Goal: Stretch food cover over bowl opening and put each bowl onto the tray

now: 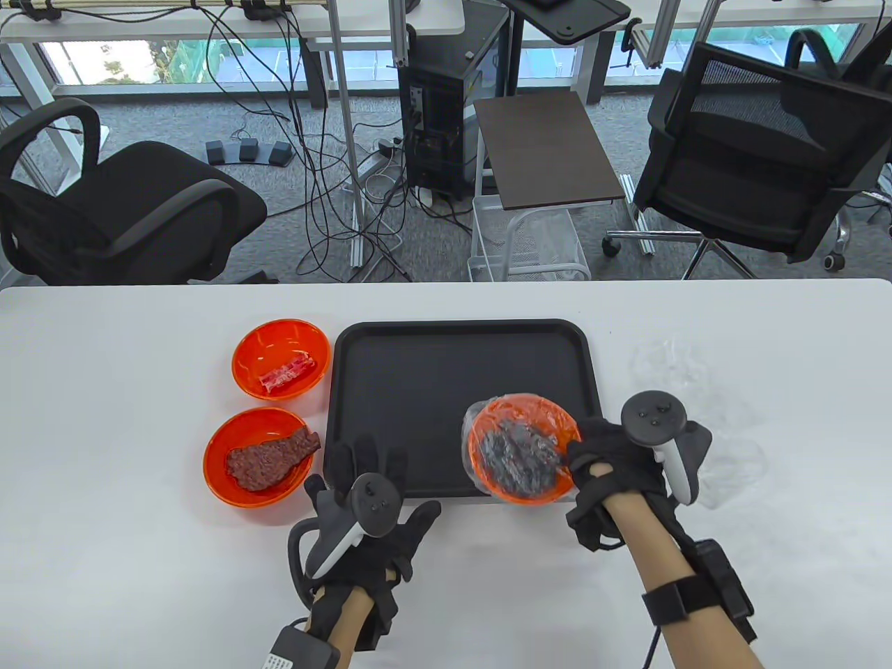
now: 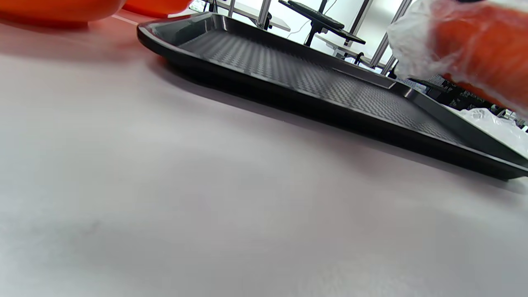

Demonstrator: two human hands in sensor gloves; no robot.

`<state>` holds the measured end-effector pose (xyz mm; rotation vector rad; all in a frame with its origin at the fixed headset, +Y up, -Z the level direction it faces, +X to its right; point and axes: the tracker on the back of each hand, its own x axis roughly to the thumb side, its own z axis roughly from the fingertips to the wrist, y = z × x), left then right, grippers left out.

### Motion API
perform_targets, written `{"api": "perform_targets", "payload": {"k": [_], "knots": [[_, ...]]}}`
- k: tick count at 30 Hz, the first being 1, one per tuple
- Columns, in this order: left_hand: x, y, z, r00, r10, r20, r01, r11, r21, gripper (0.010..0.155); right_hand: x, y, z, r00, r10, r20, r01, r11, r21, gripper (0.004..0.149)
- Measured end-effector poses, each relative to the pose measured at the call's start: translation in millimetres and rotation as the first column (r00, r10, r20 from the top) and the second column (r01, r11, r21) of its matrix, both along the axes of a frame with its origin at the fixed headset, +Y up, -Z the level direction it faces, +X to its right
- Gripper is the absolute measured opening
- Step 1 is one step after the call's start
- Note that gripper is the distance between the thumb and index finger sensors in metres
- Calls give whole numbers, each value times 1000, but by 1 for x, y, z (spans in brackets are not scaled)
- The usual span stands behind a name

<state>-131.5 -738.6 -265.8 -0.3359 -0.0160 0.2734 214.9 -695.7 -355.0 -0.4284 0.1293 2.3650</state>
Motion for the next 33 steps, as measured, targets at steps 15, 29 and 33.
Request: {"api": "perform_targets", "payload": {"k": [15,29,33], "knots": [[15,-8,3,999,-11,43,16,993,-118,89,12,-37,-70,913,-134,385,151,988,-16,55],[20,-9,4,998,-18,61,26,991,-133,88,5,-60,-91,866,-130,483,197,976,-90,57],[20,-9,4,998,-15,60,23,990,-142,89,4,-60,-90,863,-142,484,208,974,-85,57]]}}
